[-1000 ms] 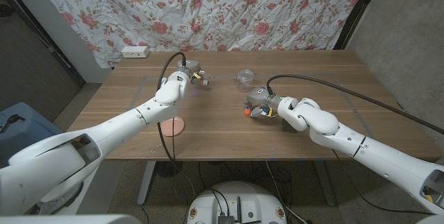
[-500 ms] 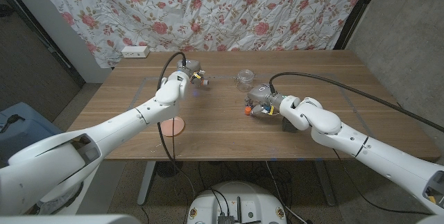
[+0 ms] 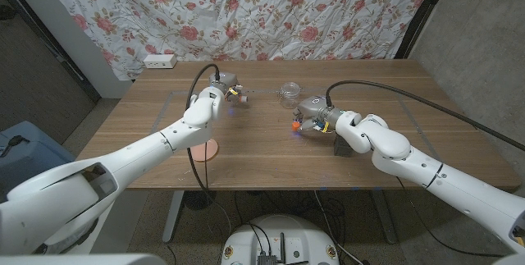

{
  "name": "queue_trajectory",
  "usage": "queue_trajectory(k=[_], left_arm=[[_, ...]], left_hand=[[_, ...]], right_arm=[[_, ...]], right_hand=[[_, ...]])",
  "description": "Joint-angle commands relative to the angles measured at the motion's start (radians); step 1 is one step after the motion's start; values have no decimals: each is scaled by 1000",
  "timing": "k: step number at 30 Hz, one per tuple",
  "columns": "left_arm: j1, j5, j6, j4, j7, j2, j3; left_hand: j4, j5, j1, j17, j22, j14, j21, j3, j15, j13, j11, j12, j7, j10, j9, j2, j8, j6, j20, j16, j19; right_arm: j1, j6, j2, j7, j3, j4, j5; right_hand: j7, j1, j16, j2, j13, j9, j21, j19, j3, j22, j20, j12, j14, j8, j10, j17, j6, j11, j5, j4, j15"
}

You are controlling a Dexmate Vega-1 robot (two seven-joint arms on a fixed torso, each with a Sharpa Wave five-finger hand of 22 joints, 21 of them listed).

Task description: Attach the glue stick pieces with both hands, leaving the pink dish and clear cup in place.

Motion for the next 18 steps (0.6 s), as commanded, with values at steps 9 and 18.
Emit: queue_trajectory(k=[9, 18], left_arm=[[64, -44, 58, -85, 19, 10, -30], [84, -53, 46, -119, 45, 24, -33]], left_hand=[[13, 5, -67, 2, 5, 5, 3, 21, -151, 16, 25, 9, 87, 110, 4, 77, 0, 95, -28, -3, -1], [14, 5, -69, 1, 5, 7, 3, 24, -151, 16, 25, 9, 88, 109, 3, 80, -1, 94, -27, -3, -1]], right_arm=[[-65, -118, -1, -71, 64, -59, 103], [-91, -167, 5, -113, 87, -78, 171]], right_hand=[[0, -15, 11, 11, 6, 4, 0, 9, -14, 4, 3, 3, 17, 6, 24, 8, 20, 0, 0, -1, -142], [0, -18, 12, 11, 7, 4, 0, 9, -17, 4, 4, 2, 17, 6, 27, 8, 22, 0, 0, -1, -142]])
